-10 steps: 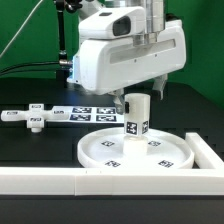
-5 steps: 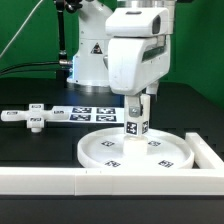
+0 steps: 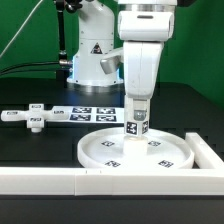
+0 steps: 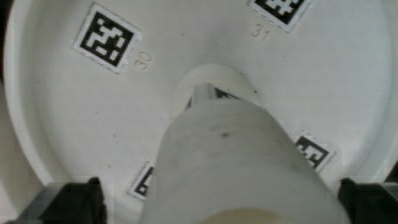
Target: Assemble round table
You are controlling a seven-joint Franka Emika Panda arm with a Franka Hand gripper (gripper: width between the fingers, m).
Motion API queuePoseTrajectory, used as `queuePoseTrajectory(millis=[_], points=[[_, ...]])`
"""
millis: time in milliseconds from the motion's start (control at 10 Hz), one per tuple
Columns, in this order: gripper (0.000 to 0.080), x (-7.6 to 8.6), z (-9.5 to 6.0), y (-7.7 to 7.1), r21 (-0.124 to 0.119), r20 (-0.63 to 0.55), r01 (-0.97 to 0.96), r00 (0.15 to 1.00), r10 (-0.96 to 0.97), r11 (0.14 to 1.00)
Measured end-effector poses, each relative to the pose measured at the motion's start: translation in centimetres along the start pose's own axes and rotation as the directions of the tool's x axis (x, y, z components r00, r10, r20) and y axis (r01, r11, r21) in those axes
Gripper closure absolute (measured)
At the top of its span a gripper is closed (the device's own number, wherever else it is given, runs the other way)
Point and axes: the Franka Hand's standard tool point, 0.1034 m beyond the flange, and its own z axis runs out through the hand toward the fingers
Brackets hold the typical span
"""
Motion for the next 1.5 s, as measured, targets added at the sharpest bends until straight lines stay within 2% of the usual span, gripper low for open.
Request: queuePoseTrajectory(millis=[200, 300, 400, 500, 1000, 1200, 1500], points=[[0.0151, -0.41, 0.11, 0.01, 0.0, 0.017, 0.163, 0.986, -0.163, 0.987], [0.0151, -0.4, 0.11, 0.01, 0.0, 0.018, 0.133, 0.991, -0.133, 0.991], [0.0239, -0.45, 0.11, 0.02, 0.0, 0.018, 0.133, 0.991, -0.132, 0.991], [0.0375, -0.5, 0.11, 0.02, 0.0, 0.018, 0.132, 0.991, -0.132, 0.991], [0.0395, -0.78, 0.15, 0.06, 0.0, 0.017, 0.049, 0.999, -0.049, 0.999], [0.0395, -0.74, 0.17, 0.02, -0.002, 0.014, -0.133, 0.991, 0.133, 0.991], [0.0393, -0.67, 0.2, -0.04, -0.004, 0.012, -0.397, 0.918, 0.397, 0.918]])
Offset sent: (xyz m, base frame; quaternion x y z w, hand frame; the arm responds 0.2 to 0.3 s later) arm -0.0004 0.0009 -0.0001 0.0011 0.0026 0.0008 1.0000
